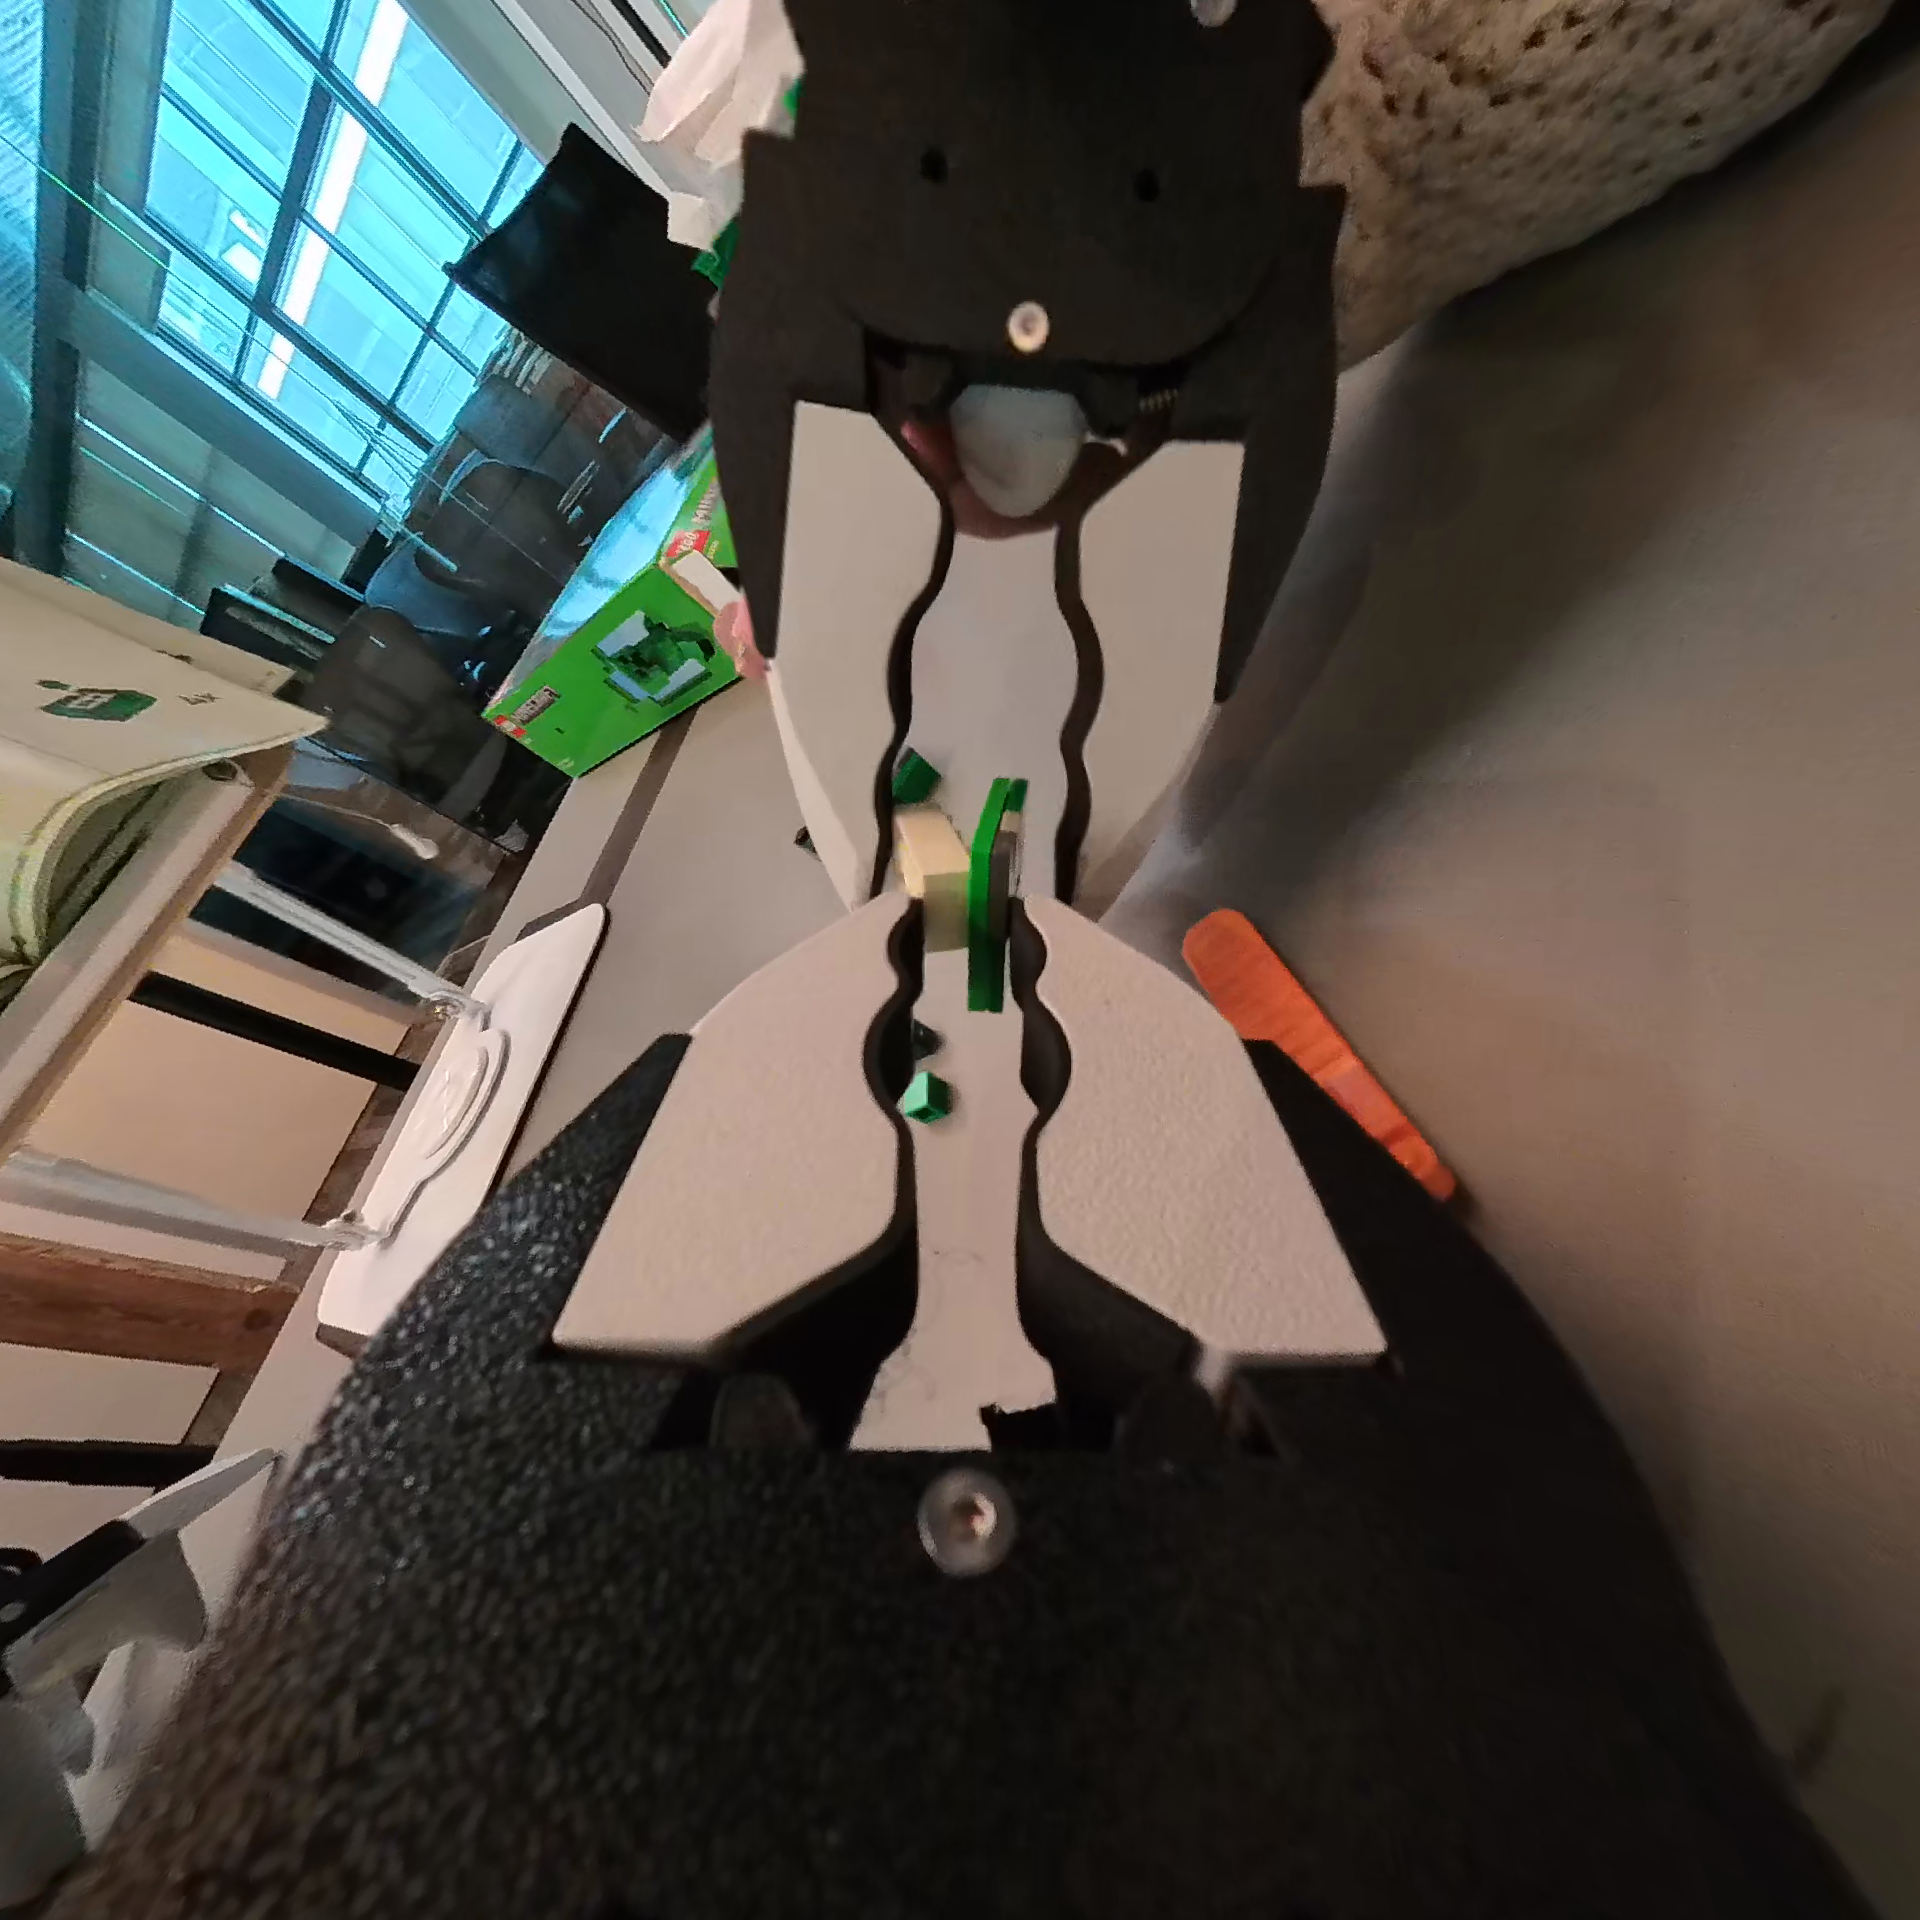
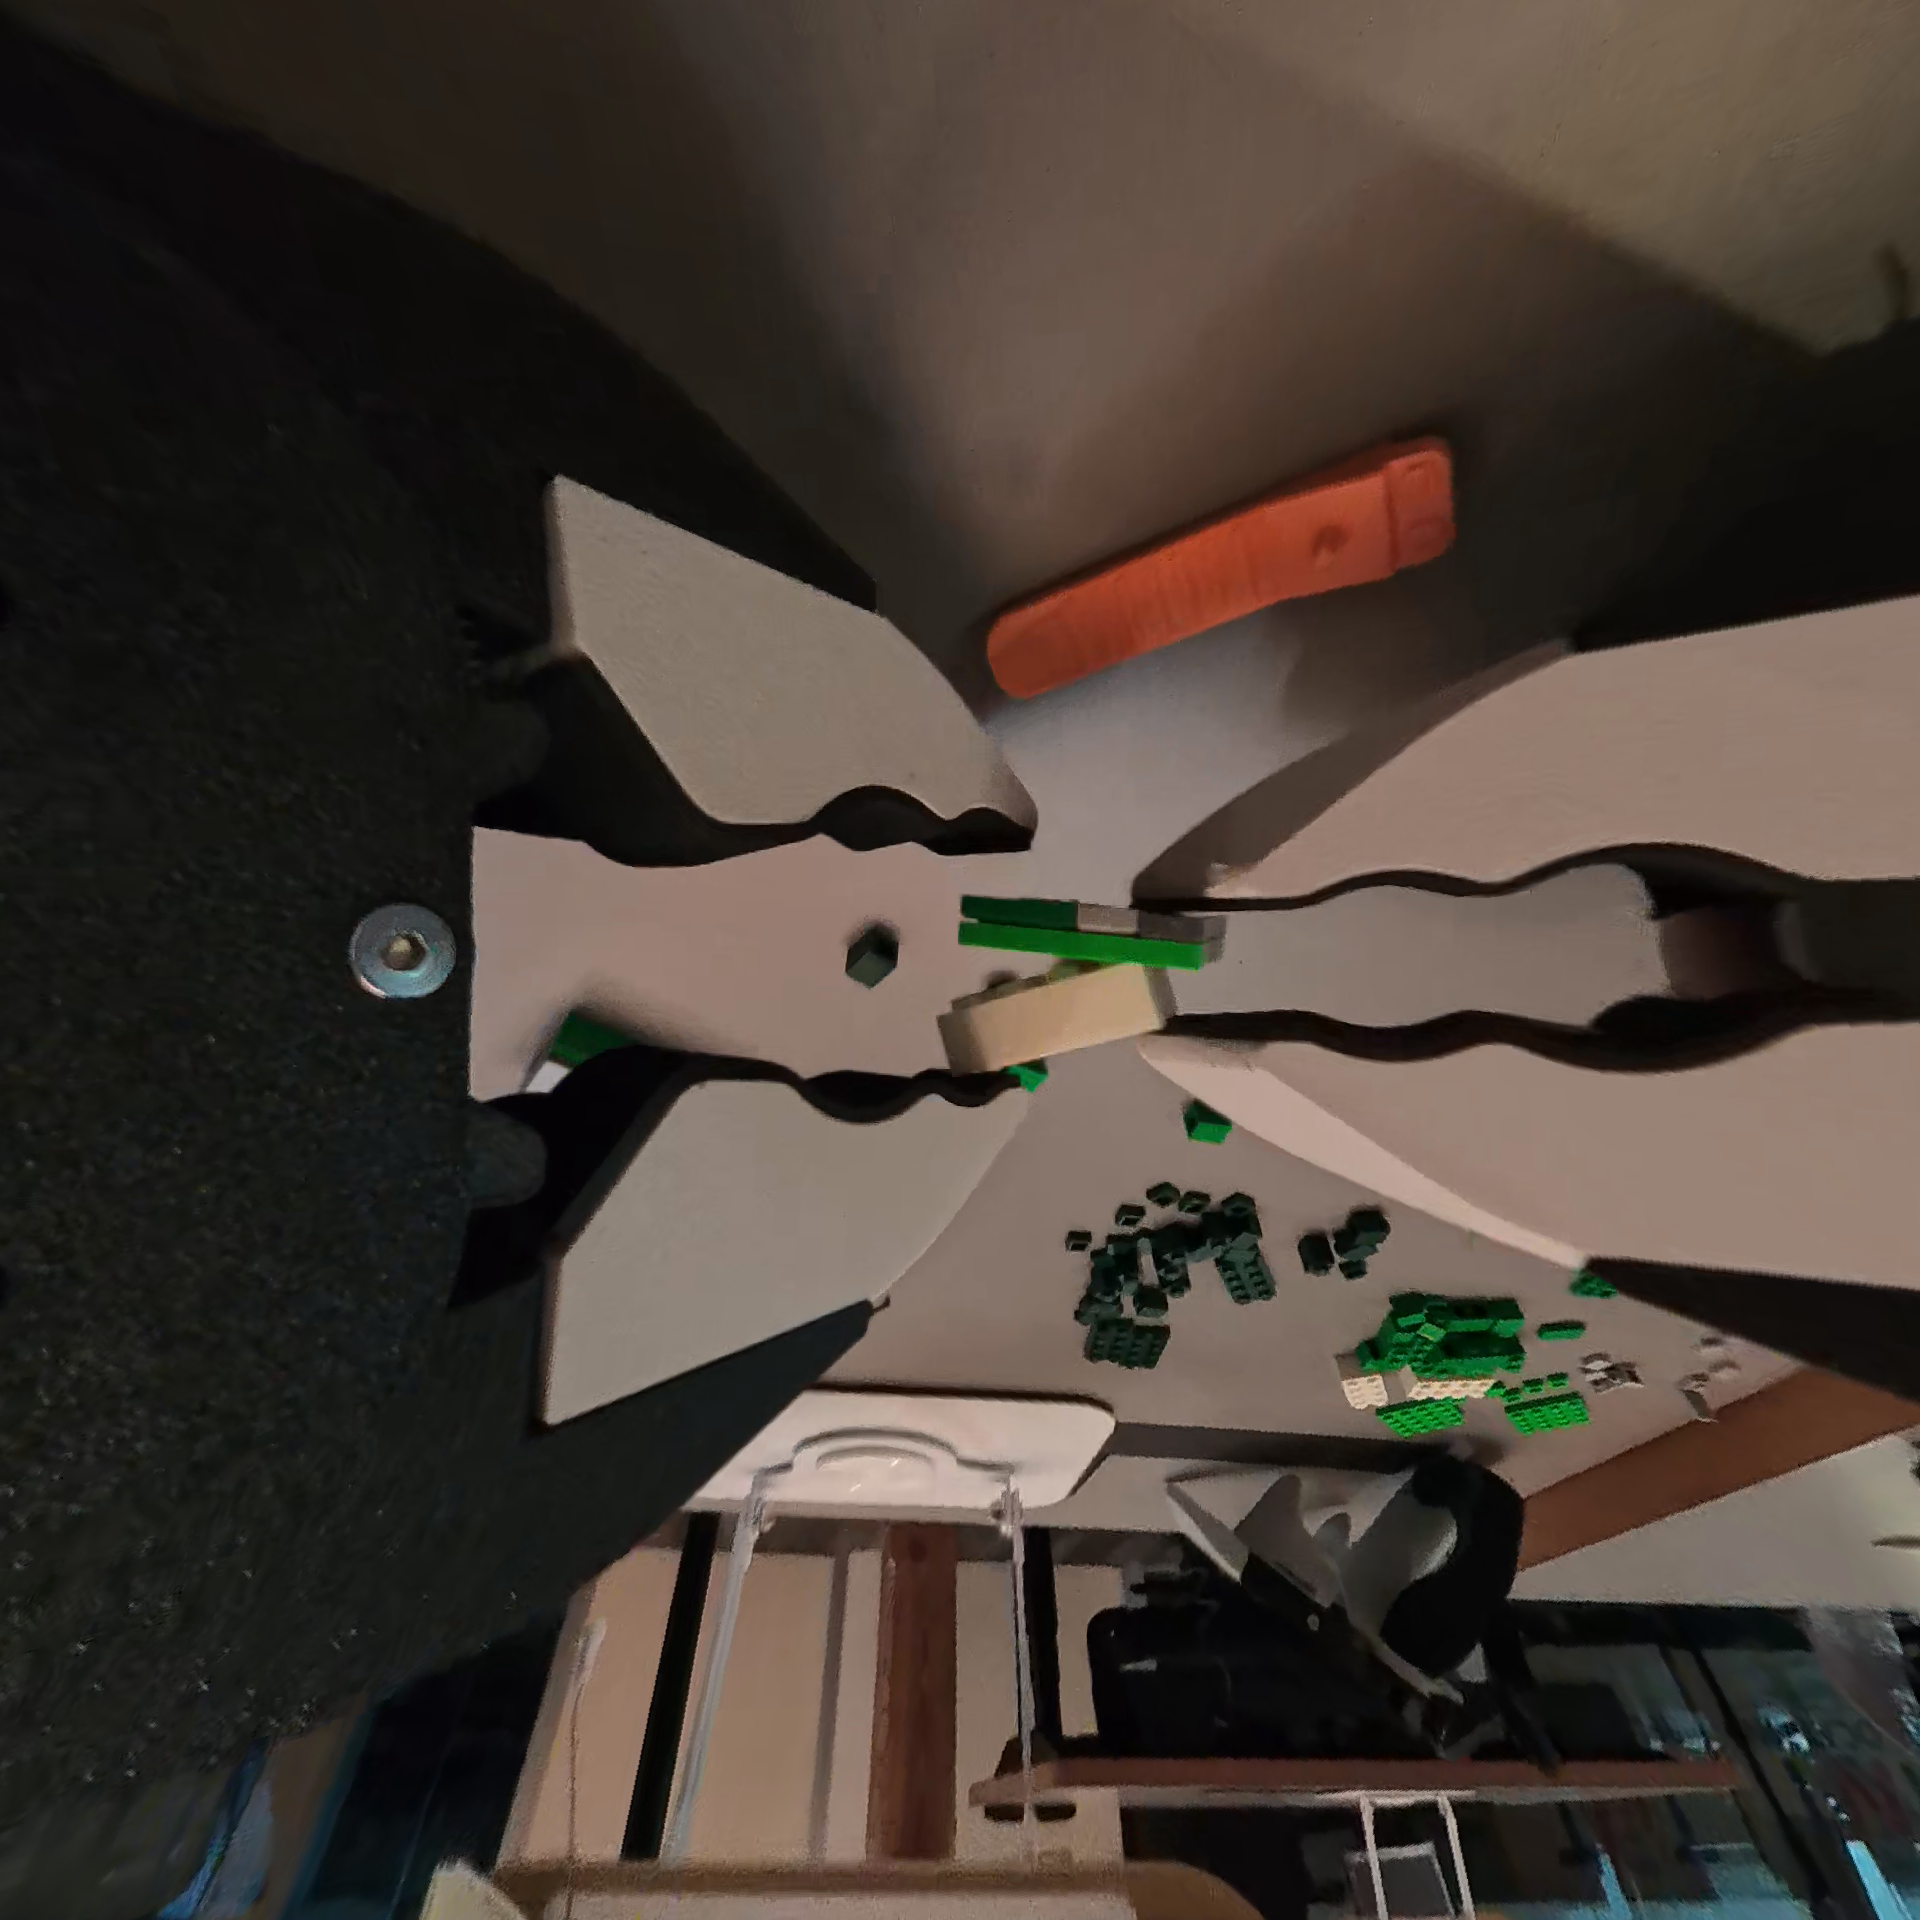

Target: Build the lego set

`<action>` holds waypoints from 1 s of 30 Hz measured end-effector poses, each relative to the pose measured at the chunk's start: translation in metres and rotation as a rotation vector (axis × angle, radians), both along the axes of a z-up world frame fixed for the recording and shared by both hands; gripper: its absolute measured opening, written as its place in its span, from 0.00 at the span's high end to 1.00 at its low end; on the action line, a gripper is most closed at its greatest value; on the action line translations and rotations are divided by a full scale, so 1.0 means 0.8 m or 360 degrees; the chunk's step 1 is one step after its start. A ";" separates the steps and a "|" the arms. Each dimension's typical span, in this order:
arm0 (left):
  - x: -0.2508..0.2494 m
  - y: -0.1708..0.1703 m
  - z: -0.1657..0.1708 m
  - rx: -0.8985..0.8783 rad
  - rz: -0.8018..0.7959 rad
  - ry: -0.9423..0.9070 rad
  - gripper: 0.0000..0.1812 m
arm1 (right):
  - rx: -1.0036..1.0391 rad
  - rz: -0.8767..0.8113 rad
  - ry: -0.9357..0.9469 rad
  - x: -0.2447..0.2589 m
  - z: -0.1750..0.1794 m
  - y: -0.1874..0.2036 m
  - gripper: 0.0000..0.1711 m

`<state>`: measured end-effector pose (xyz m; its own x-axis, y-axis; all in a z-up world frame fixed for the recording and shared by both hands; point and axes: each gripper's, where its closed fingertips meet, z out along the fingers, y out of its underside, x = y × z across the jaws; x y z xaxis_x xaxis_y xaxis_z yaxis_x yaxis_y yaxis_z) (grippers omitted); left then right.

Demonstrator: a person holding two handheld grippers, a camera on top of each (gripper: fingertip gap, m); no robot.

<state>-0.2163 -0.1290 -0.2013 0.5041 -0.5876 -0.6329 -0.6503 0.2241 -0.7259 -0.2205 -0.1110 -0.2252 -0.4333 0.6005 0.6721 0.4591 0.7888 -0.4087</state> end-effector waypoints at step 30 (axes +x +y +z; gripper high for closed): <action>0.007 -0.001 -0.004 0.0049 -0.0011 0.0043 0.90 | 0.0248 -0.0141 -0.0015 0.005 -0.001 0.003 0.89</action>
